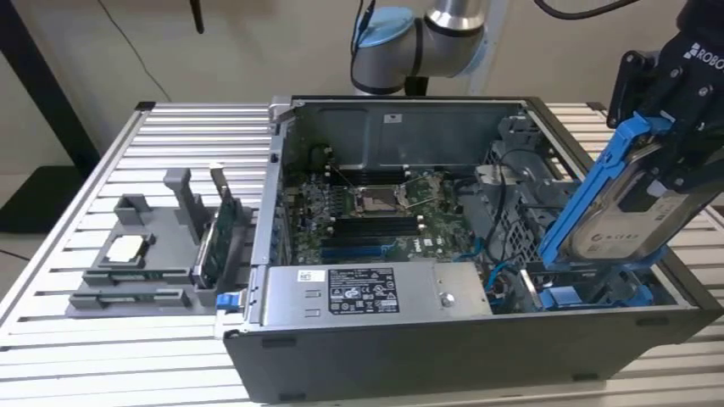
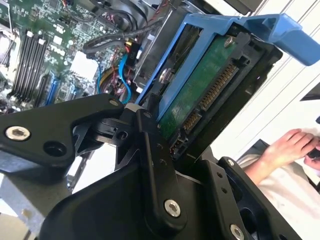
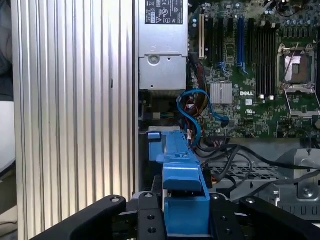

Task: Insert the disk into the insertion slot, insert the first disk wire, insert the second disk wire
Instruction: 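Insert the disk into the insertion slot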

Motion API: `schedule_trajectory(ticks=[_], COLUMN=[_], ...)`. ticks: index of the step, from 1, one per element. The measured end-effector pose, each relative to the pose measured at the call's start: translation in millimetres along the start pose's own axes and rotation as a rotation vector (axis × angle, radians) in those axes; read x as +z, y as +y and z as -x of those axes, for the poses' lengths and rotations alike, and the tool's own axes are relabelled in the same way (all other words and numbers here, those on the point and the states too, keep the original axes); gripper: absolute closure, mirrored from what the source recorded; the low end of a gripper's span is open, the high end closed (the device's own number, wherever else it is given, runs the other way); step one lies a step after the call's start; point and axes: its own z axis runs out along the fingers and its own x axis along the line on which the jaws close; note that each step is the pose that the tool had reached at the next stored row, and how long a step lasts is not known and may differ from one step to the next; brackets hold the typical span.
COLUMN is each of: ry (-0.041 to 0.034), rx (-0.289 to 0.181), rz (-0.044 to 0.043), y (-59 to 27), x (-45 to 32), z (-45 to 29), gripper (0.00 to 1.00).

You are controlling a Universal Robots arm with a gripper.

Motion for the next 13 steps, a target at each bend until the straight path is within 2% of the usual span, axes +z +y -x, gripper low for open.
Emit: schedule_trajectory(ticks=[13], ry=[0.0000], rx=[0.001], rz=[0.0000], y=[-0.1], x=[3.8], z=[0.0], gripper=[0.67])
